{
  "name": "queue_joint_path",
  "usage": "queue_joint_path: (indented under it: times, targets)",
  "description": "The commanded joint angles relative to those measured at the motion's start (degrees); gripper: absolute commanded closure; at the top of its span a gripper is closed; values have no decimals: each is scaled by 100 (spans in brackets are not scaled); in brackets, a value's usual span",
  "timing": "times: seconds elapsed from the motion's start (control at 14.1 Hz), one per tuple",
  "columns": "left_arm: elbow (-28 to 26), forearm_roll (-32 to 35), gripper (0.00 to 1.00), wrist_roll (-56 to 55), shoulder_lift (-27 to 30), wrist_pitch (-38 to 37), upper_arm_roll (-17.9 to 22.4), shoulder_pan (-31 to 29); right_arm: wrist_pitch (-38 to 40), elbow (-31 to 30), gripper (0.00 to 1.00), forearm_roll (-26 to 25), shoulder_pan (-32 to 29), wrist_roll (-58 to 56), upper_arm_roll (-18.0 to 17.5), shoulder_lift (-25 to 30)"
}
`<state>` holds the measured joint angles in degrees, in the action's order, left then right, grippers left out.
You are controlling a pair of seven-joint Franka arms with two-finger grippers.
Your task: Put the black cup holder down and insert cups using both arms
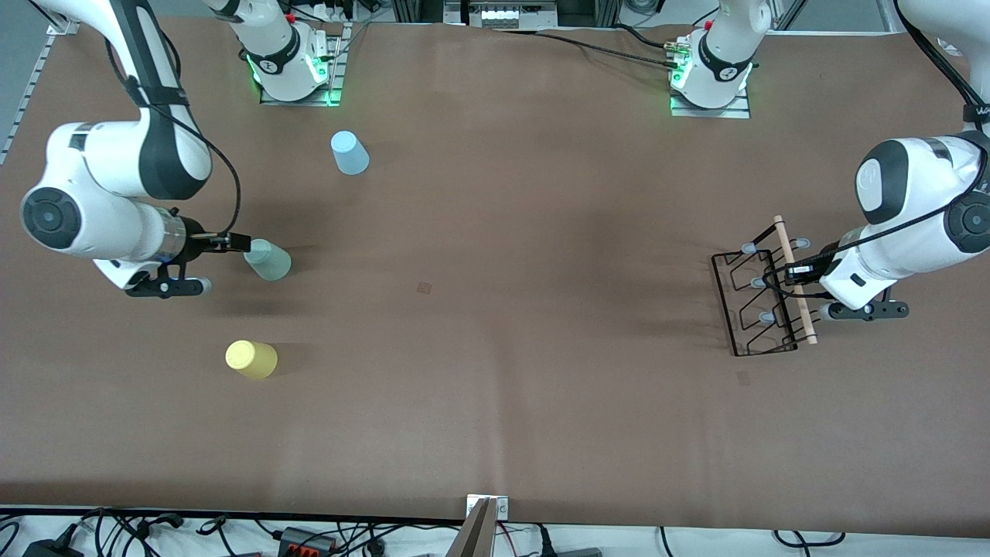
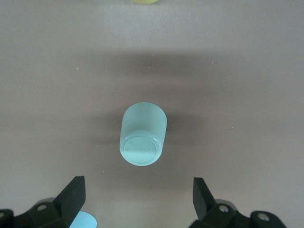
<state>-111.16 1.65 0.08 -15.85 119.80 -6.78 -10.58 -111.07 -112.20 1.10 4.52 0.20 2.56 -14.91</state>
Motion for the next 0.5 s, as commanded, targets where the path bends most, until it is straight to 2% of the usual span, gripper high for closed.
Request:
queue_joint_path:
  times: [0.0,0.14,0.28,0.43]
  targets:
    - [-19,64,99,89,29,-35,-60,-31,-310,-302,0,-5,93,129,7,-55]
    - [50,29,99,80,91,-272,-147,-14,-546,-407,0,4,93,129,7,-143]
    - [348,2,99,1,214,-754,-524,-5,-854,-557,0,4,93,129,7,-205]
    - [866,-24,99,-357,197,-1439,-1024,30,-986,-549,0,30,93,190,7,-362]
